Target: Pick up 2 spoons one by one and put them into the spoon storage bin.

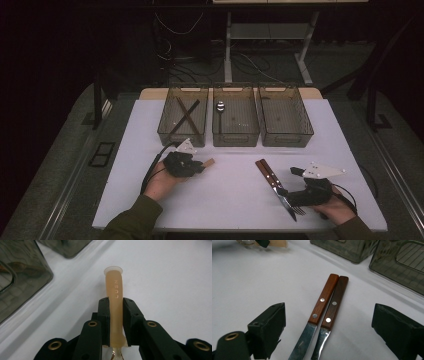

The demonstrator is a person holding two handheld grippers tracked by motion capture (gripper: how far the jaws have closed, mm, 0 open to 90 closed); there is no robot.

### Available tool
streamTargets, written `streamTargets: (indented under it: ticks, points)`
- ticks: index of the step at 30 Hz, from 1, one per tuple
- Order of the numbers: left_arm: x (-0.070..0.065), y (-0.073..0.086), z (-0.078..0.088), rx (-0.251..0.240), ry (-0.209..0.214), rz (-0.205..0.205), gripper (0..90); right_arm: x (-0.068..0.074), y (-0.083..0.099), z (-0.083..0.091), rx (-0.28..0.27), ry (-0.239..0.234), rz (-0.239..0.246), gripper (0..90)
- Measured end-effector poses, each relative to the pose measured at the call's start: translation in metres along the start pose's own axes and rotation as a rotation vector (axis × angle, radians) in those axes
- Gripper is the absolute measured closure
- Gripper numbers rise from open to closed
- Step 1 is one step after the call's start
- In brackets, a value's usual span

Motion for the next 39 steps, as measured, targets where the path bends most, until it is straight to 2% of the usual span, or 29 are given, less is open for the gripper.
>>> streamTargets:
  ticks: [3, 6, 9, 13, 25, 34, 39]
  points:
    - [-0.002, -0.003, 0.002, -0.010, 0.011, 0.006, 76.3, 0.000, 0.000, 0.000, 0.001, 0.000, 0.000, 12.1]
    - [-0.002, -0.006, 0.004, -0.012, 0.012, -0.005, 76.3, 0.000, 0.000, 0.000, 0.001, 0.001, 0.002, 12.1]
    - [-0.003, -0.008, 0.006, -0.017, 0.017, 0.005, 76.3, 0.000, 0.000, 0.000, 0.002, 0.002, 0.001, 12.1]
    - [-0.004, -0.013, 0.010, -0.043, 0.024, -0.003, 76.3, 0.000, 0.000, 0.000, 0.002, 0.003, 0.001, 12.1]
    - [-0.001, -0.031, 0.021, -0.090, 0.015, -0.009, 76.2, 0.000, 0.001, 0.001, 0.002, 0.007, -0.004, 12.1]
    - [0.001, -0.056, 0.027, -0.108, 0.011, -0.027, 76.2, -0.001, 0.000, 0.002, -0.003, 0.005, -0.003, 12.1]
    - [0.003, -0.073, 0.032, -0.134, 0.001, -0.033, 76.2, -0.001, 0.000, 0.002, -0.004, 0.005, -0.005, 12.1]
Point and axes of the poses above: each handheld gripper's, and its own axes: z roughly backward along the jaws, y roughly out of its underside, x roughly to its left, the point moved 3 cm from there along -z, roughly forward along the jaws, and after that the axes turned 12 degrees about x, right-handed, at the moved point
